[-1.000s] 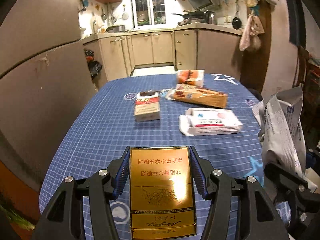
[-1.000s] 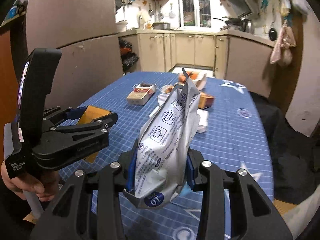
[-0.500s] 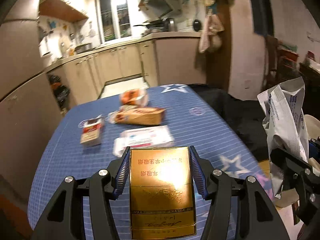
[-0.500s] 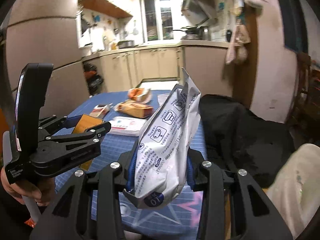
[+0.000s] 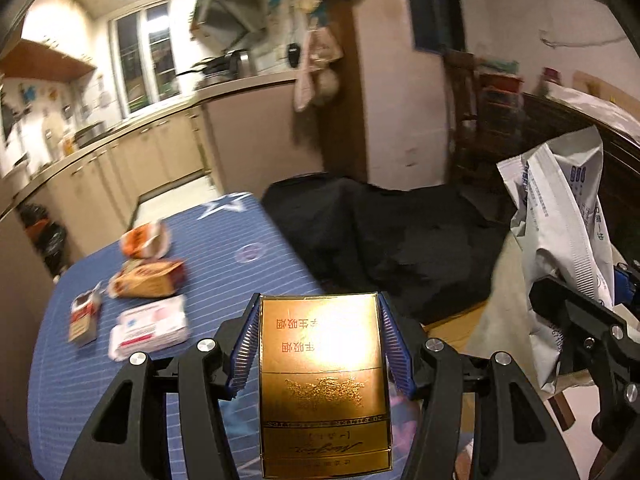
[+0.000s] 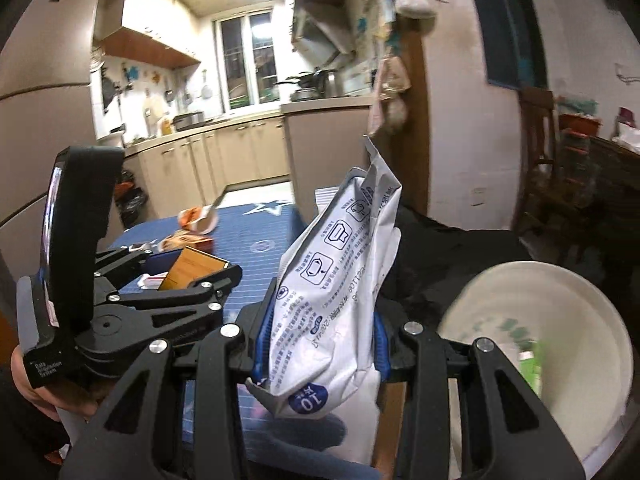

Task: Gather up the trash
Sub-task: 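Carry the gold pack and white bag with both grippers over the bucket, then open both grippers to drop the pack and bag into the bucket, then move both tools back over the table trash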

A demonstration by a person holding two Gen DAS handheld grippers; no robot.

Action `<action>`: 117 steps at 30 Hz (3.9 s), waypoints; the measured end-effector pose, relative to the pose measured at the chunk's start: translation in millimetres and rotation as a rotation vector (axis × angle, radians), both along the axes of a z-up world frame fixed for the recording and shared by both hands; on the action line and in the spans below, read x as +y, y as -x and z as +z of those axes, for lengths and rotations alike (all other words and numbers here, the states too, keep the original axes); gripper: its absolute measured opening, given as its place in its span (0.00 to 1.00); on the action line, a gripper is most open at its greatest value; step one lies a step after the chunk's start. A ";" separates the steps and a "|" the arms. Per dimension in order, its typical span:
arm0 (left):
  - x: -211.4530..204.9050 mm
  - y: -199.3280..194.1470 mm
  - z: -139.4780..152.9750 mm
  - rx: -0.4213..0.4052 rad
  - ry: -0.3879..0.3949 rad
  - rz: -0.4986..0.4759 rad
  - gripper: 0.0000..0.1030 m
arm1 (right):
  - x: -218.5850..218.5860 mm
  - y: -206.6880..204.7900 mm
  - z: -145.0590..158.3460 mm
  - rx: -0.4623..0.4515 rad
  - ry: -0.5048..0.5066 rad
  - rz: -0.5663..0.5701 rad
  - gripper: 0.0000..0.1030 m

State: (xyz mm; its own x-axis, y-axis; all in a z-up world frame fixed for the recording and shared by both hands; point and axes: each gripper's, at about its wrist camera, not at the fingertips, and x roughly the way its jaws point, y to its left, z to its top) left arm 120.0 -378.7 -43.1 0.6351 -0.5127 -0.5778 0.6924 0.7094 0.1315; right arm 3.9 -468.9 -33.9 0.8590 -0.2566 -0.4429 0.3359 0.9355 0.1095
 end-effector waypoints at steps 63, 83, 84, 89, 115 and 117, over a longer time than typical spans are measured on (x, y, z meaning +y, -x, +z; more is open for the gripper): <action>-192.2 71.5 -12.0 0.021 0.017 -0.484 0.64 | -161.5 84.9 -17.2 0.134 0.030 -0.340 0.55; 15.0 -85.1 -34.4 0.064 0.006 0.024 0.64 | -36.5 -76.2 -35.4 0.162 0.041 0.073 0.54; 26.1 -91.3 -36.6 0.062 0.000 0.049 0.64 | -26.6 -88.1 -38.3 0.168 0.039 0.105 0.54; 93.4 -130.8 -46.7 0.096 -0.007 0.201 0.64 | 20.1 -135.7 -49.7 0.207 0.056 0.243 0.54; 258.2 -300.2 -68.2 0.190 -0.009 0.479 0.88 | 117.5 -336.8 -103.1 0.486 0.107 0.936 0.95; 256.6 -308.4 -72.9 0.208 -0.017 0.481 0.88 | 121.9 -342.3 -102.8 0.483 0.110 0.988 0.95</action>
